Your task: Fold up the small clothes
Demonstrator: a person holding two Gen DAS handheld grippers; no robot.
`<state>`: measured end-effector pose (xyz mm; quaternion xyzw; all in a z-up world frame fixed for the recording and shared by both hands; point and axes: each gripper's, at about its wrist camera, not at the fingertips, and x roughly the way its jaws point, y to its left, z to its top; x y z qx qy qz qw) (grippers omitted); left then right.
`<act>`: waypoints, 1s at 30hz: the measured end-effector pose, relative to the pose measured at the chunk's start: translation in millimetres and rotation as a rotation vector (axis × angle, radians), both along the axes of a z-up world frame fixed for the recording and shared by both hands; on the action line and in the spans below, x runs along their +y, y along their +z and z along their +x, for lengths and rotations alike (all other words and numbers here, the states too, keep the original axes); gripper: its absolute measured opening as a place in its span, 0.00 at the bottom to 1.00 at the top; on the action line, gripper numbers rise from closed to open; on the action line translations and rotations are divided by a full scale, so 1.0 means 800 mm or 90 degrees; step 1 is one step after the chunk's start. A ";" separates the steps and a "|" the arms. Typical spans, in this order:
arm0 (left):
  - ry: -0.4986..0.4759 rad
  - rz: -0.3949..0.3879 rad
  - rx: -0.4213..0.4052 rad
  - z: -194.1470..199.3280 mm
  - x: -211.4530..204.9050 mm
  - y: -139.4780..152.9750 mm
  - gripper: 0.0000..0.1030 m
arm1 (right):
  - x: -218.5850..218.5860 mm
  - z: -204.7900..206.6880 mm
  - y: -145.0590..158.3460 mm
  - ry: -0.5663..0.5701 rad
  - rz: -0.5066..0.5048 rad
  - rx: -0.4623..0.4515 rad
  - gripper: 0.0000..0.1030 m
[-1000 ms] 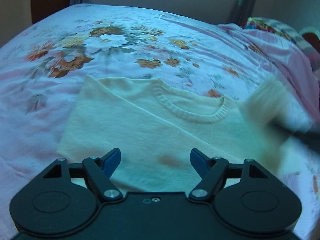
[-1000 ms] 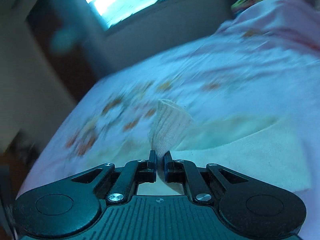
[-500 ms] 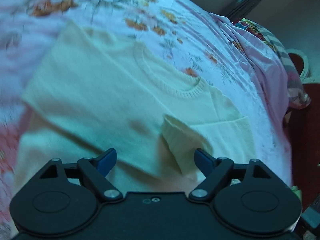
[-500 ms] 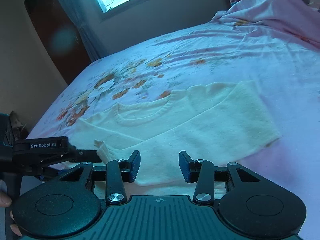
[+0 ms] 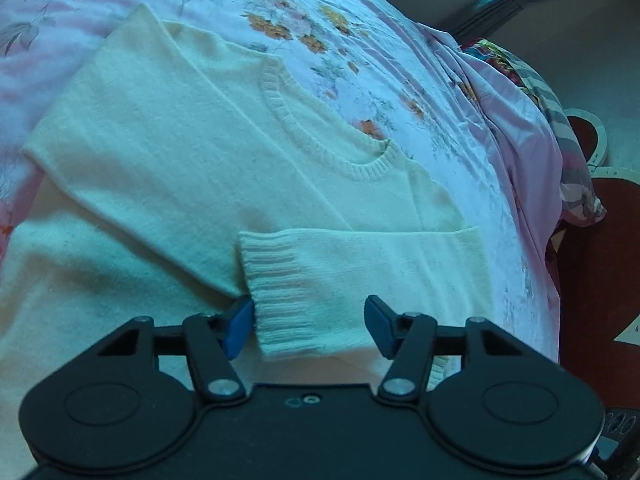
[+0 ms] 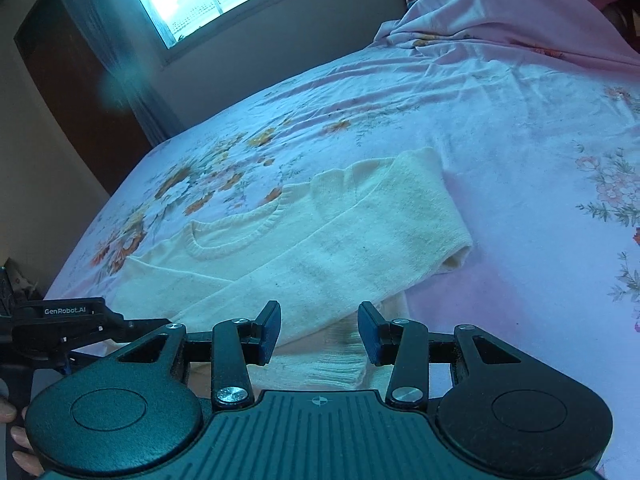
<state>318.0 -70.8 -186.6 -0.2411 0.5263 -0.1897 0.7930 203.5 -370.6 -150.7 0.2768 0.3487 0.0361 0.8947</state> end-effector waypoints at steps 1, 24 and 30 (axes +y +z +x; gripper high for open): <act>-0.002 0.010 -0.004 -0.001 -0.004 0.001 0.41 | 0.000 -0.001 0.000 -0.002 0.000 -0.001 0.41; 0.001 0.091 -0.096 0.003 0.012 0.049 0.46 | -0.024 0.007 -0.007 -0.081 -0.008 0.002 0.41; 0.004 0.079 -0.062 0.024 0.010 0.024 0.49 | -0.010 0.005 -0.006 -0.061 -0.028 -0.002 0.41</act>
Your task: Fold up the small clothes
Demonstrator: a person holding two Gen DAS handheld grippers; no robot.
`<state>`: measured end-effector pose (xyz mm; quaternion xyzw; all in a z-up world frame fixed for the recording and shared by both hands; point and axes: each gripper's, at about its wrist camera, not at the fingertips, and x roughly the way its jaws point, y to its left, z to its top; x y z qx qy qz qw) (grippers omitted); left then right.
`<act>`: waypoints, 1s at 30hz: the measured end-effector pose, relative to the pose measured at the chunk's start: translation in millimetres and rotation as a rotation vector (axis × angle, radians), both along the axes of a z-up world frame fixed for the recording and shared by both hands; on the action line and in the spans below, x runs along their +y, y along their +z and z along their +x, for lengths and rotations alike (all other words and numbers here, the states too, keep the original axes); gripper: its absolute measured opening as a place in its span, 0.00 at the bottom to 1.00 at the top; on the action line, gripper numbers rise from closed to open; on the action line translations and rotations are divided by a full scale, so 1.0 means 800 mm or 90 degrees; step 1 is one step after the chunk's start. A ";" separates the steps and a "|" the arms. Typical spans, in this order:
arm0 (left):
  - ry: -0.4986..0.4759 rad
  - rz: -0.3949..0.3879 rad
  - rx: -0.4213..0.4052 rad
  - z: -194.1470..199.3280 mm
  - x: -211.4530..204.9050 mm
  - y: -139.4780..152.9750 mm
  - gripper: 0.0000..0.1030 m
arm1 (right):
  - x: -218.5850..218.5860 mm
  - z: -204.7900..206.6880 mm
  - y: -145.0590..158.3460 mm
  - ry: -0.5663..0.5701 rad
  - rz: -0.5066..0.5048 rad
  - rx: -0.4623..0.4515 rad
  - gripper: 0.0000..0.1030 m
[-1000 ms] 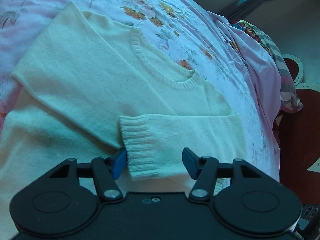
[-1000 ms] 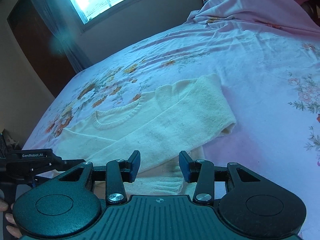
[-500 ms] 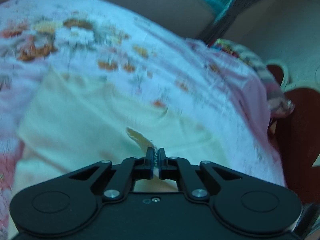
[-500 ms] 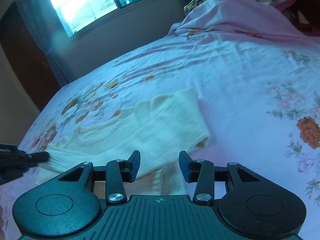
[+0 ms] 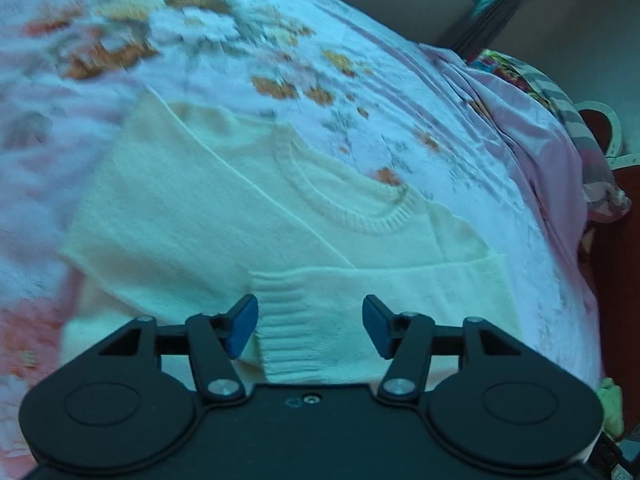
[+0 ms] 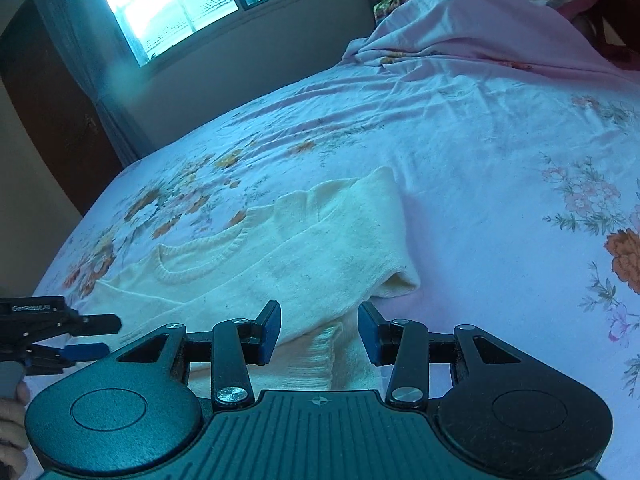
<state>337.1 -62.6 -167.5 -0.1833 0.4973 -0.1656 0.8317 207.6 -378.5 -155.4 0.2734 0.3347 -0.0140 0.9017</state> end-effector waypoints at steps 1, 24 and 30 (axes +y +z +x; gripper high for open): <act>0.001 0.010 0.014 0.001 -0.004 -0.007 0.47 | 0.000 0.000 -0.001 -0.001 0.004 0.001 0.41; 0.108 -0.089 -0.074 -0.025 0.008 0.016 0.06 | -0.015 0.000 0.002 -0.024 -0.020 -0.005 0.41; 0.117 -0.066 -0.112 -0.037 0.052 0.045 0.06 | -0.018 0.033 0.011 -0.028 -0.038 -0.023 0.41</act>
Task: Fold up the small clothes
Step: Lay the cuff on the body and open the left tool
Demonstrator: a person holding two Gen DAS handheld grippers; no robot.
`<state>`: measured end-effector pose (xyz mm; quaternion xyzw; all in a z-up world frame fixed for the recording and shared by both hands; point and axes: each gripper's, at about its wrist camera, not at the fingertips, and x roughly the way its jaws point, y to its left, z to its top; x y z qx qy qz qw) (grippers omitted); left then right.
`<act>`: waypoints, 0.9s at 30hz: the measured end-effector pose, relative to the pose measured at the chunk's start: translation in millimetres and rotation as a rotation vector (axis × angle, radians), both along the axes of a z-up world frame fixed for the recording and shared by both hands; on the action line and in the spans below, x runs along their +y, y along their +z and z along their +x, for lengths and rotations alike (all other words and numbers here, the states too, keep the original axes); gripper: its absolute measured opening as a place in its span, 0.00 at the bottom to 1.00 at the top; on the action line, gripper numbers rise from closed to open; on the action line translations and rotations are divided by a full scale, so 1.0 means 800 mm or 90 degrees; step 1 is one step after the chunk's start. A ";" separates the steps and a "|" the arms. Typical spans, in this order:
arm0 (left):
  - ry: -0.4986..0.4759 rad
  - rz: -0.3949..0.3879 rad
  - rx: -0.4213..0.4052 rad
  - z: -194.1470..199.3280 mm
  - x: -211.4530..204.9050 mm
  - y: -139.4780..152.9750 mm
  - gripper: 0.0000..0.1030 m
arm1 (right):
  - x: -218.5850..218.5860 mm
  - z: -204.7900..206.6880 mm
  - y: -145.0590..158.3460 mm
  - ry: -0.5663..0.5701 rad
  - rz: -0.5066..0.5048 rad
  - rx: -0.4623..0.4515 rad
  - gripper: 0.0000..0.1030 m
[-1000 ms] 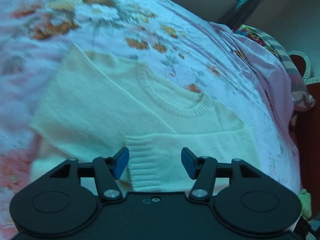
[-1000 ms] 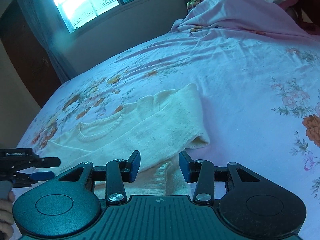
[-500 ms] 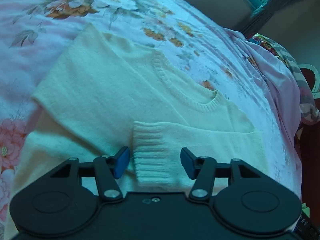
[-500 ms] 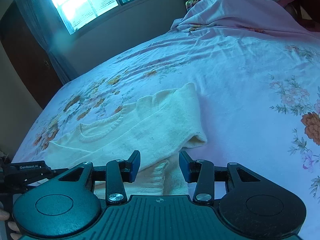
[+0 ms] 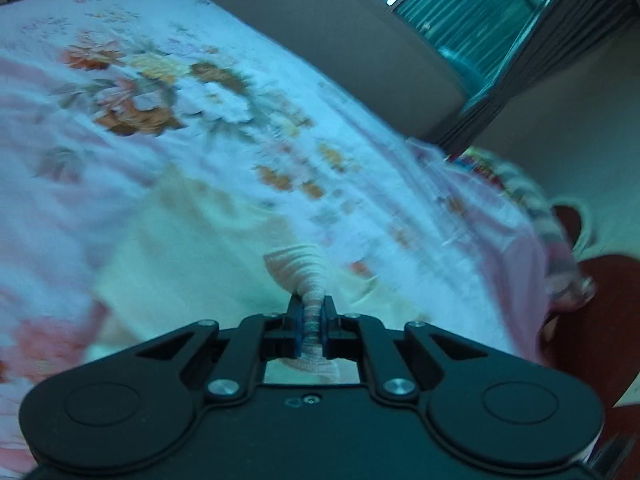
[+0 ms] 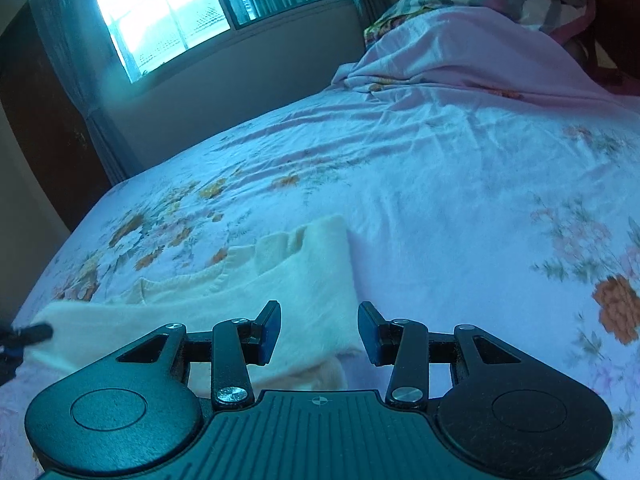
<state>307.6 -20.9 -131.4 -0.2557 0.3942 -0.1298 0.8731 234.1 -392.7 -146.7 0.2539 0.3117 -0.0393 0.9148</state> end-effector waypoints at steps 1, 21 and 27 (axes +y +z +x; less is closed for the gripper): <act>-0.014 0.023 0.028 0.000 -0.002 -0.017 0.06 | 0.006 0.008 -0.002 0.007 -0.009 0.005 0.41; -0.067 0.098 0.056 0.009 -0.024 -0.047 0.24 | 0.091 0.085 -0.041 0.171 -0.117 0.106 0.41; -0.050 0.155 0.077 0.006 0.001 -0.071 0.07 | 0.095 0.073 -0.052 0.173 -0.185 0.128 0.41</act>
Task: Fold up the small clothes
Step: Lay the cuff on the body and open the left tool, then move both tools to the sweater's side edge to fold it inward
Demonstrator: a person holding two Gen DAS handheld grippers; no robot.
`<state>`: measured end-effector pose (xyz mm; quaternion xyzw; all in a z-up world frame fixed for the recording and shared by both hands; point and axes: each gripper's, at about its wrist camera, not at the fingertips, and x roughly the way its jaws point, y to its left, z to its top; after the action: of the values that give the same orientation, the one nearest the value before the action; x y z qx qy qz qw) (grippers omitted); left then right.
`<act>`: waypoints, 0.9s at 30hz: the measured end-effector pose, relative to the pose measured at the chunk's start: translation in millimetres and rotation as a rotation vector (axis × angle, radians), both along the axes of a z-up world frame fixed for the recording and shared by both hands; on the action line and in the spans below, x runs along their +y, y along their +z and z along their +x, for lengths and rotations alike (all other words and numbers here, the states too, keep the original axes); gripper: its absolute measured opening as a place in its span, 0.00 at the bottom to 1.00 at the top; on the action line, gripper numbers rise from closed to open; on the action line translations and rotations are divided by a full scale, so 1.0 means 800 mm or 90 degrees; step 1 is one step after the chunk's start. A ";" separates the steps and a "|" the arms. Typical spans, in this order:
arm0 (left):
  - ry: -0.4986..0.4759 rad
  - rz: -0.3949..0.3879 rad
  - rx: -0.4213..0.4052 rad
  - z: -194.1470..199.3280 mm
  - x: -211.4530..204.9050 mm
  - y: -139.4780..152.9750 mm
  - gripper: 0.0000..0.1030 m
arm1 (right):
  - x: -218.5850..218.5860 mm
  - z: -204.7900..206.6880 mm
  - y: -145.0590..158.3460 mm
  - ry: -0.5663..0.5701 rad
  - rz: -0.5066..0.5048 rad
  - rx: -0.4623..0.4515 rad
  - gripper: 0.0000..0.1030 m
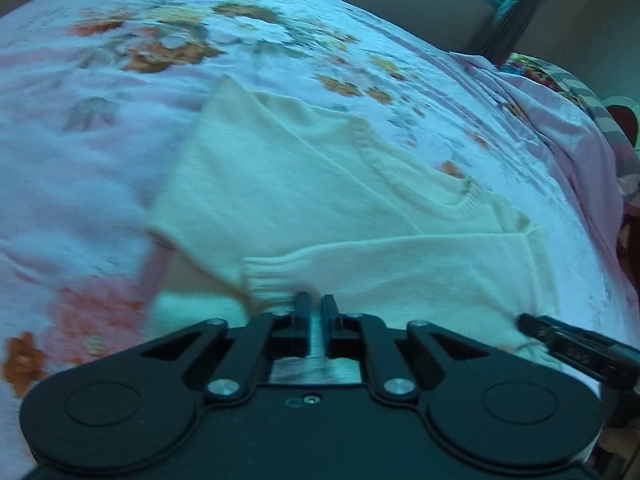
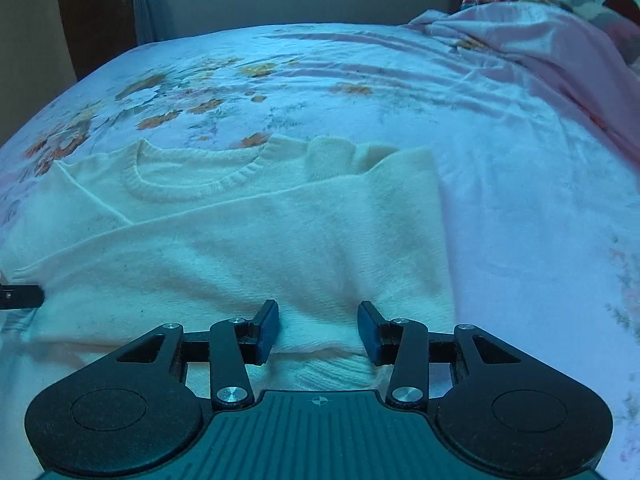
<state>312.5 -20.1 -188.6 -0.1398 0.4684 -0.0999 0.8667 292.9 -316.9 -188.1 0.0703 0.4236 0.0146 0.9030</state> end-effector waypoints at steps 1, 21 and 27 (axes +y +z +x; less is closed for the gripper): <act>0.006 0.009 -0.005 -0.001 0.003 0.005 0.06 | 0.005 -0.002 0.005 0.003 -0.009 -0.010 0.41; -0.043 0.066 0.004 -0.057 -0.009 0.016 0.39 | 0.037 -0.080 0.029 0.018 0.026 -0.033 0.42; -0.070 0.106 0.000 -0.082 -0.022 0.014 0.42 | 0.049 -0.109 0.015 0.039 0.015 0.008 0.43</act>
<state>246.8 -37.7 -177.3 -0.0413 0.4818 -0.1078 0.8687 205.8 -278.0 -176.3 0.0679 0.4307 0.0470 0.8987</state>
